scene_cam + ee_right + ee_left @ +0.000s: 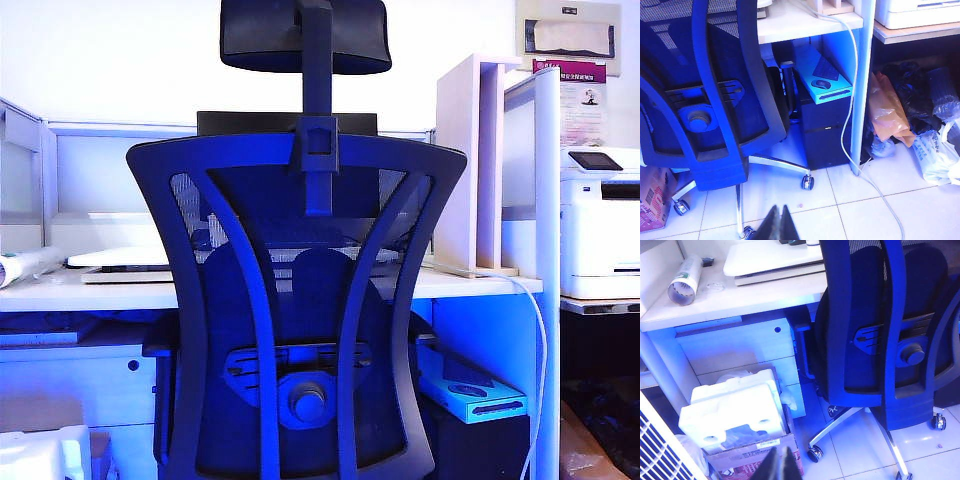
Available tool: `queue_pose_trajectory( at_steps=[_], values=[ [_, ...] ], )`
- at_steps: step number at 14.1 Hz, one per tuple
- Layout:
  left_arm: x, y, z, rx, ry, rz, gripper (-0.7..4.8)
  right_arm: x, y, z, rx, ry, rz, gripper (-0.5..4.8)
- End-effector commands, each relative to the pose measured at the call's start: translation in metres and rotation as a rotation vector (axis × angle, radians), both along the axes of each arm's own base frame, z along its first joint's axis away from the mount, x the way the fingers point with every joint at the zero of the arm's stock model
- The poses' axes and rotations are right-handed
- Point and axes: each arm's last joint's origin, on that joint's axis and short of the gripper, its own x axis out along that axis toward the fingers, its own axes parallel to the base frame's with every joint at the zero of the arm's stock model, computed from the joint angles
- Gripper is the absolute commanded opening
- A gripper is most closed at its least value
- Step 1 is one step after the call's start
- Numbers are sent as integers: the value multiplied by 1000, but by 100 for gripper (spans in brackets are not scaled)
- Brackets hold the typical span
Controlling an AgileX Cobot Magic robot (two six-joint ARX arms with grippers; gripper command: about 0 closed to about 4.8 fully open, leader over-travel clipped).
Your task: Pull out the black chair under the table.
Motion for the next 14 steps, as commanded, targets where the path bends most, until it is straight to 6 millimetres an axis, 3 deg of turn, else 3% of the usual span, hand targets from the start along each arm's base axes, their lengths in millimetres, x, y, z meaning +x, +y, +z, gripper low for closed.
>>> queue_pose_trajectory(
  at_steps=[1, 6, 7, 8, 9, 10, 11, 12, 14],
  values=[
    [0, 0, -3, -3, 27, -3, 22, 0, 0, -1, 3, 8, -1, -6],
    [0, -1, -3, -8, 27, -33, 22, 0, 1, -1, 12, 7, 46, -4],
    [0, -1, -3, -10, 27, -42, 22, 0, 4, 1, 29, -12, 124, 89],
    [0, -2, -3, -12, 26, -54, 21, 0, 7, 10, 55, -99, 241, 255],
    [0, -3, -2, -20, 20, -98, 21, -1, 8, 23, 89, -187, 265, 284],
    [0, -4, -2, -29, 13, -153, 21, -5, 7, 44, 148, -245, 260, 380],
    [0, -5, -1, -32, 12, -170, 21, -7, 7, 55, 174, -264, 264, 404],
    [-1, -6, -1, -43, 6, -221, 21, -2, 8, 84, 225, -281, 291, 479],
    [-1, -6, -1, -43, 6, -221, 21, 8, 11, 102, 240, -289, 330, 479]
  ],
)
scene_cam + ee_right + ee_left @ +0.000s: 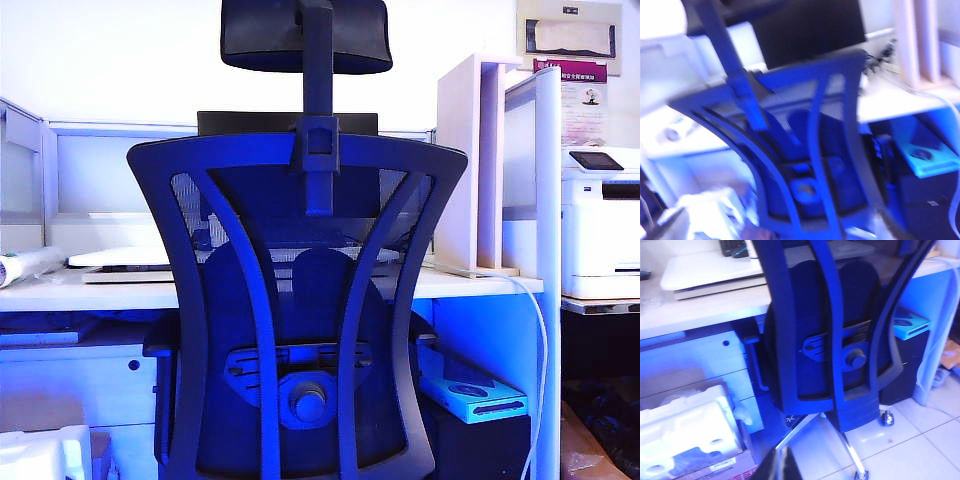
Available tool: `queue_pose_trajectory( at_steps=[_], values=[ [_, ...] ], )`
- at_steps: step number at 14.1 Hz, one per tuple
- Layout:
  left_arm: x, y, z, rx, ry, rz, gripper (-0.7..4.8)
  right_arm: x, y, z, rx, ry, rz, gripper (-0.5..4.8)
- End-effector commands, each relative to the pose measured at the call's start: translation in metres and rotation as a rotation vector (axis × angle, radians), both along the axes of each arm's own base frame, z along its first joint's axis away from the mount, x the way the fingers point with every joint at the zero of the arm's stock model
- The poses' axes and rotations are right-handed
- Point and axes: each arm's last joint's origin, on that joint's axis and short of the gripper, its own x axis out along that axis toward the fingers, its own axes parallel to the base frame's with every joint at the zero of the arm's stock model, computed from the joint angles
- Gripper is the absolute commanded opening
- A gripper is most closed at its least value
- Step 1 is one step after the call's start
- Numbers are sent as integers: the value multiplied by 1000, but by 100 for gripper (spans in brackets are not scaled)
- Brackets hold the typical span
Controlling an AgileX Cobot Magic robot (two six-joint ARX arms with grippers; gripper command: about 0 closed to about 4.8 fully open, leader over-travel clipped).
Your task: Pull out the black chair under the table.
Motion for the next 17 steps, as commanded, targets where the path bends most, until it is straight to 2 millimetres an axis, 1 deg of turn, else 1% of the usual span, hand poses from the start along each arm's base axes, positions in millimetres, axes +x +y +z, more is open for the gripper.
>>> queue_pose_trajectory(
  at_steps=[1, 2, 5, 6, 7, 8, 9, 10, 14, 15, 17],
  values=[
    [0, 0, -2, -8, 20, -17, 21, 20, 7, 35, 29, -44, 79, 479],
    [0, 0, -2, -8, 20, -16, 21, 40, 18, 51, 28, -37, 130, 479],
    [0, 0, -2, -8, 20, -16, 21, 75, 44, 73, 24, -34, 213, 479],
    [0, 0, -2, -8, 19, -17, 21, 96, 61, 86, 21, -52, 246, 479],
    [0, 0, -2, -8, 20, -16, 21, 108, 70, 91, 12, -63, 254, 479],
    [0, 0, -2, -8, 19, -17, 21, 125, 80, 98, 8, -61, 260, 479],
    [0, 0, -2, -8, 19, -17, 21, 155, 93, 108, 3, -43, 266, 479],
    [0, 0, -2, -8, 19, -17, 21, 176, 104, 115, 2, -39, 271, 479],
    [0, 0, -2, -8, 20, -17, 21, 221, 125, 133, 8, -59, 273, 479],
    [0, 0, -2, -8, 20, -17, 21, 246, 136, 138, 7, -55, 275, 479],
    [0, -1, -1, -13, 13, -51, 16, 276, 150, 142, 4, -44, 276, 479]
  ],
)
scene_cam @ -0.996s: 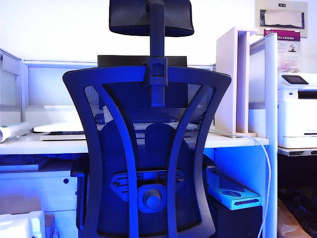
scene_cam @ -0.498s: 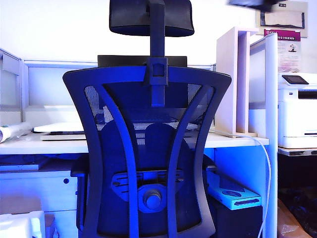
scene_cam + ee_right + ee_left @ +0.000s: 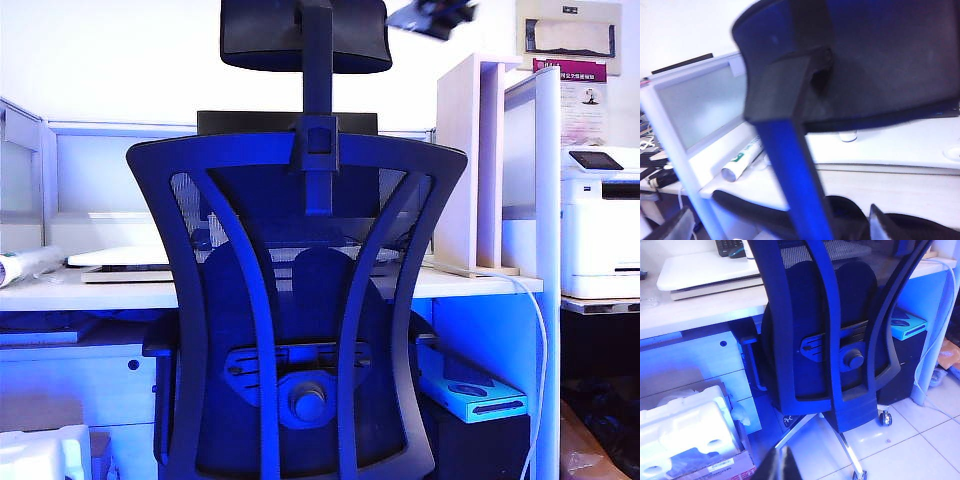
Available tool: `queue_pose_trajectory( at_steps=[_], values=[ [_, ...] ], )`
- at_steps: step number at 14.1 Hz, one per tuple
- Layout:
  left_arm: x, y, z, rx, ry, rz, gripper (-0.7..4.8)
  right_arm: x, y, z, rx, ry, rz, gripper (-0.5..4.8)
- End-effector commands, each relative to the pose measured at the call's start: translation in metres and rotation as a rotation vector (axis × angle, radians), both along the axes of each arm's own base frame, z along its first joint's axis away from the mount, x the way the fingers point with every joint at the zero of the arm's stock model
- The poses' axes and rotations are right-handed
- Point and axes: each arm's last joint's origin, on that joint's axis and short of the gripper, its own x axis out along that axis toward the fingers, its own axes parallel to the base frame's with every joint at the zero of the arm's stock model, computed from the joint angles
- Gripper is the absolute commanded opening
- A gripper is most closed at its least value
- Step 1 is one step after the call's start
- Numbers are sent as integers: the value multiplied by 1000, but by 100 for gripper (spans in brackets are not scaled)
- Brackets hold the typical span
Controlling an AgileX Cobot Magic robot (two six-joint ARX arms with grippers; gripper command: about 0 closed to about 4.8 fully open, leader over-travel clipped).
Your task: Pull out the black chair under the table.
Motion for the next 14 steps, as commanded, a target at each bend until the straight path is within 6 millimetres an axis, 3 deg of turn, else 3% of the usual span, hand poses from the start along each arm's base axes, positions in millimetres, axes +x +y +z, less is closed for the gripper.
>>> queue_pose_trajectory(
  at_steps=[1, 4, 8, 9, 11, 12, 13, 14],
  values=[
    [0, -2, 0, -11, -7, -58, 15, 30, 20, 4, -2, -2, 19, 479],
    [0, -4, 13, -18, -138, -131, -6, 63, 44, -7, -17, 35, 30, 479],
    [-1, -6, 21, -45, -207, -209, -6, 74, 54, -17, -12, 42, 10, 479],
    [-1, -6, 22, -59, -216, -209, -6, 74, 56, -19, -13, 43, 14, 453],
    [-2, -6, 26, -87, -250, -215, -6, 75, 57, -18, 1, 14, 9, 318],
    [-2, -6, 27, -98, -261, -218, -6, 75, 56, -17, 8, 7, -13, 225],
    [-2, -6, 29, -109, -274, -219, -6, 75, 56, -16, 12, 1, -23, 43],
    [-2, -6, 30, -112, -282, -219, -6, 75, 55, -16, 14, 0, -26, -6]
  ],
)
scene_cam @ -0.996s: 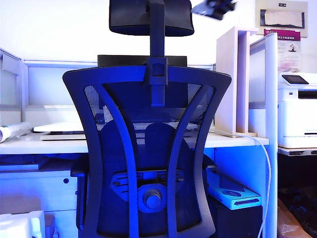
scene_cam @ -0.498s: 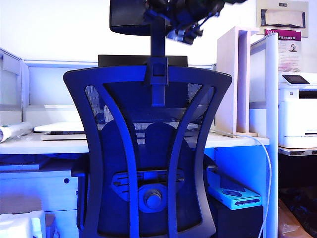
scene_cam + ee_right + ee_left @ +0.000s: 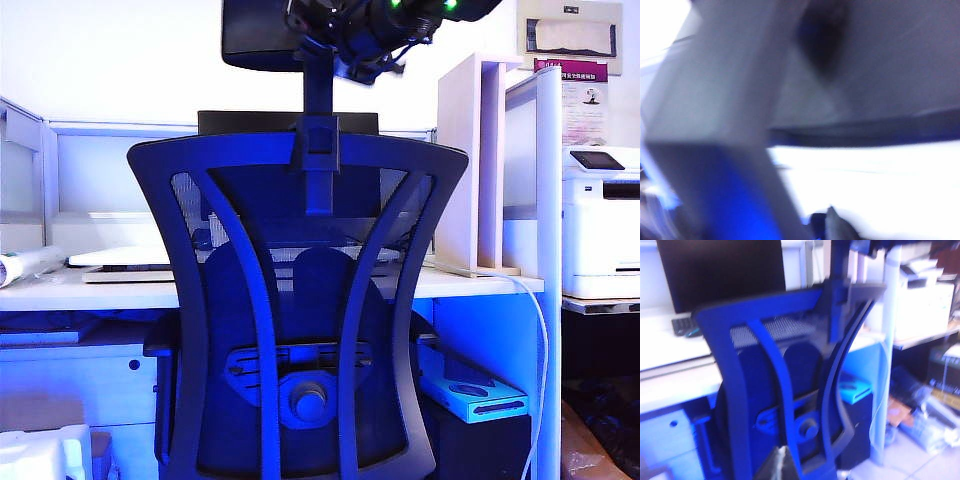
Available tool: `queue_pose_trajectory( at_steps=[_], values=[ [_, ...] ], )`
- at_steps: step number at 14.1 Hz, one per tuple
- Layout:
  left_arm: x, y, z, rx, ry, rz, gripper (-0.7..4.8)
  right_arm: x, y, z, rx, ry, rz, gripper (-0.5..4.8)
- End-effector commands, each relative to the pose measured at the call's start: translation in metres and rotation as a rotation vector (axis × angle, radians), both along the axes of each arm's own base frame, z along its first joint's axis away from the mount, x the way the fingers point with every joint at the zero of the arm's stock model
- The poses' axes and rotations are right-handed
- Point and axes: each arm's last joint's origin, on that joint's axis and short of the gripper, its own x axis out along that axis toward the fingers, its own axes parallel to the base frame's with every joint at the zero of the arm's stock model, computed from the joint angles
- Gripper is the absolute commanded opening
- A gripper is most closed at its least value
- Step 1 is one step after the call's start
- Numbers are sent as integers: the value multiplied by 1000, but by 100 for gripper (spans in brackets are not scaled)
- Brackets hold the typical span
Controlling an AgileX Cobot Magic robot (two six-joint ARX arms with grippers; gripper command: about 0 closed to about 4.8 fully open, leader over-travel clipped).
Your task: Pull out the black chair under the table.
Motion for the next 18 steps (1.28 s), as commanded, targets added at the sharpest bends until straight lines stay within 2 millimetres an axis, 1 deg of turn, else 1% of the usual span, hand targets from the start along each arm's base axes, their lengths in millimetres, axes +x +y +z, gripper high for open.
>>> queue_pose_trajectory(
  at_steps=[1, 2, 4, 6, 7, 8, 11, 12, 13, 14, 16, 18],
  values=[
    [-1, 0, 4, -19, -30, -10, -6, -2, 1, 6, 77, 13, -7, -6],
    [-1, 0, 4, -21, -34, -11, -6, -3, 3, 5, 69, 21, 24, -6],
    [-1, 0, 8, -47, -63, -15, -6, -7, 1, 8, 54, 51, 23, -6],
    [-2, 0, 11, -63, -87, -19, -6, -15, 3, 13, 15, 90, 25, -6],
    [-2, 0, 11, -63, -88, -19, -6, -21, 0, 19, -14, 97, 23, -6],
    [-2, 0, 11, -63, -88, -20, -6, -27, 5, 23, -30, 90, 35, -6],
    [-3, -1, 13, -59, -111, -43, -6, -49, 8, 49, -30, 30, 65, -6],
    [-3, -1, 13, -58, -118, -46, -6, -56, 12, 53, -32, 29, 78, -6],
    [-3, -1, 13, -58, -120, -45, -6, -60, 11, 56, -39, 33, 83, -6],
    [-3, -1, 14, -58, -122, -45, -6, -69, 10, 55, -64, 44, 88, -6],
    [-3, -1, 14, -58, -122, -45, -6, -77, 4, 49, -76, 67, 86, -6],
    [-3, -1, 14, -58, -122, -45, -6, -97, -9, 40, -88, 97, 49, -6]
  ],
)
